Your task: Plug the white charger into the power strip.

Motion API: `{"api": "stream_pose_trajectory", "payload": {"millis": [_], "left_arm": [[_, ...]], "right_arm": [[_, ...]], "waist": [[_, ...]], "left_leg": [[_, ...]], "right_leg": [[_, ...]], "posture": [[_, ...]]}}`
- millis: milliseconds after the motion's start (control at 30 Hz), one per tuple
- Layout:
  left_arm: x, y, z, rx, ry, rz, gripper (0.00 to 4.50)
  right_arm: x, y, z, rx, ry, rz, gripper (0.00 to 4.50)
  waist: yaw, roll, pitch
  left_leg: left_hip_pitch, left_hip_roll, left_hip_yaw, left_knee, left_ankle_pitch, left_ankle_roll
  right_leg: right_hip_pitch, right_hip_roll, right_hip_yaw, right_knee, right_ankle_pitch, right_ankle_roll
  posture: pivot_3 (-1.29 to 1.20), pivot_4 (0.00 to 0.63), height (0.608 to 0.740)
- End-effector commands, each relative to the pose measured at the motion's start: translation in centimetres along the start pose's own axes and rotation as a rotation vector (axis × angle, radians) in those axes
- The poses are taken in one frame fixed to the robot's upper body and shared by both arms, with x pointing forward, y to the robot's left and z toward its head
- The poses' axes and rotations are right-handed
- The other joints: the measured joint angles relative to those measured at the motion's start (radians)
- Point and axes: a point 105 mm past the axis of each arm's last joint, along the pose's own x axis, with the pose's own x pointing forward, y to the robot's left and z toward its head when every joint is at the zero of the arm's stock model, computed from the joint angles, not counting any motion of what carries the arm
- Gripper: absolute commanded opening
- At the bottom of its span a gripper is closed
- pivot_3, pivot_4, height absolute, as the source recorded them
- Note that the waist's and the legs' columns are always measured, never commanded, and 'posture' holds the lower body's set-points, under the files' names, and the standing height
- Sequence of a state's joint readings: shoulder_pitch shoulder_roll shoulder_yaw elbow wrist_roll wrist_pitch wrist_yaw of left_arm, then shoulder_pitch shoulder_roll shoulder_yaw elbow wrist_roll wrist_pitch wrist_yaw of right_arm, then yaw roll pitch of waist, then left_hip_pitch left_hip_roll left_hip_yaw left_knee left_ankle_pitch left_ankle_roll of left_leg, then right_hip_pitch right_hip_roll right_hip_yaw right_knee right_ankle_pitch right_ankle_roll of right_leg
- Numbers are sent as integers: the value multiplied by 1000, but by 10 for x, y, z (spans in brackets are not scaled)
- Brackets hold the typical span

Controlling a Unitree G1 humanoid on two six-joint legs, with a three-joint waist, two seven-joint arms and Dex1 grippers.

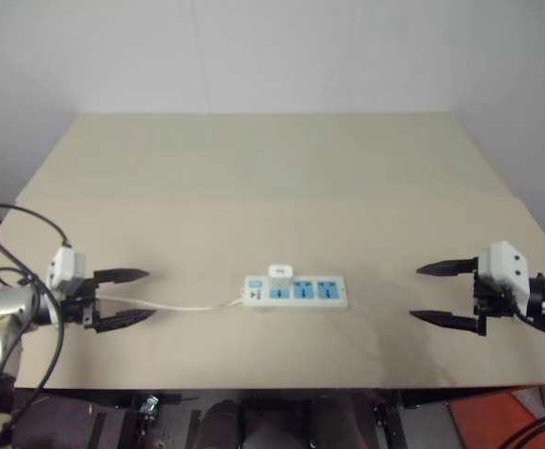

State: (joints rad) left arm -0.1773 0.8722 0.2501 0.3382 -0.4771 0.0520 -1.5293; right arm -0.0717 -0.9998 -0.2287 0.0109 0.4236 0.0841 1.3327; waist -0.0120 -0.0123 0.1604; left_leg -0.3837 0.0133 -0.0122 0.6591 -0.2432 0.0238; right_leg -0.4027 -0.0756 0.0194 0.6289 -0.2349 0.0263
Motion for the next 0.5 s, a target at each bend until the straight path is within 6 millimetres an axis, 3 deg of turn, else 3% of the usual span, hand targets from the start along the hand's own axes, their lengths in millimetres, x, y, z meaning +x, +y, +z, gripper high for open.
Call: {"api": "stream_pose_trajectory", "payload": {"millis": [33,500], "left_arm": [[2,4,11,35,-16,-3,4465],[8,6,13,38,-28,12,4465]], "right_arm": [[-9,-4,14,-58,-16,-50,4500],[-21,1,15,-57,-14,-100,4500]], "waist": [[0,0,0],[0,-1,0]], "left_leg": [[0,0,0,0,0,0],[0,0,1,0,0,0]], "right_leg": [[0,0,0,0,0,0],[0,0,1,0,0,0]], "posture": [[0,150,740],[0,150,740]]}}
